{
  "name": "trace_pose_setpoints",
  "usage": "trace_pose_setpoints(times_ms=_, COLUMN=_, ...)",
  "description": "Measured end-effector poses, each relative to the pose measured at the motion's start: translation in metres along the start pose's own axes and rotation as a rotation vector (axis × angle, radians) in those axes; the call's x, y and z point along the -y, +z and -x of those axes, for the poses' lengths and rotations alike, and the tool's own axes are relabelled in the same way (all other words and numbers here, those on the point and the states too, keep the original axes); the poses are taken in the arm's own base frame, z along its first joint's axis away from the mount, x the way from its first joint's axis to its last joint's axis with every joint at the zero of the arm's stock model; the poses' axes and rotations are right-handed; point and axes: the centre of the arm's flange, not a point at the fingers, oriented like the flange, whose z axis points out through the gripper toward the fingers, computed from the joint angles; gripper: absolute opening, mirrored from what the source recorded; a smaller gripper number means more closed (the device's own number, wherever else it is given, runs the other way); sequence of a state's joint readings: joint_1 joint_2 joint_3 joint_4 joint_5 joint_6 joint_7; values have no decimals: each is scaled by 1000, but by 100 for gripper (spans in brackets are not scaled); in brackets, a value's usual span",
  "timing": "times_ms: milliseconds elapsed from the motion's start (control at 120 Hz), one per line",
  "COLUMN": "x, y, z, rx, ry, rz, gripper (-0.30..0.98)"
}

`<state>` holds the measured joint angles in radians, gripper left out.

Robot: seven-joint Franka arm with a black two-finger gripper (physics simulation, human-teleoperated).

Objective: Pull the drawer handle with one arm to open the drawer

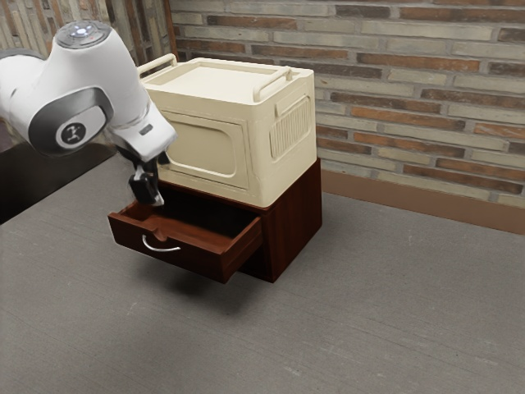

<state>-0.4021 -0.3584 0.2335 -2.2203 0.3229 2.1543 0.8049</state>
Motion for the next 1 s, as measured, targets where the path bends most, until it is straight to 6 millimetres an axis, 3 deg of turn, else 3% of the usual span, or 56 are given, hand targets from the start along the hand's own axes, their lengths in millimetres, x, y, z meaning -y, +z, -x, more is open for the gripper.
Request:
trace_pose_setpoints(times_ms=158, x=-2, y=-30, z=-11, rx=67, ry=-88, rz=65, gripper=69)
trace_pose_setpoints(times_ms=258, x=-1, y=-59, z=-20, rx=88, ry=-158, rz=78, gripper=69)
trace_pose_setpoints(times_ms=483, x=6, y=-97, z=-13, rx=155, ry=-399, rz=80, gripper=69)
trace_pose_setpoints(times_ms=667, x=25, y=-97, z=-19, rx=198, ry=-568, rz=96, gripper=69)
trace_pose_setpoints(times_ms=842, x=46, y=-97, z=7, rx=226, ry=-734, rz=97, gripper=69)
trace_pose_setpoints(times_ms=1000, x=46, y=-96, z=9, rx=241, ry=-809, rz=93, gripper=69)
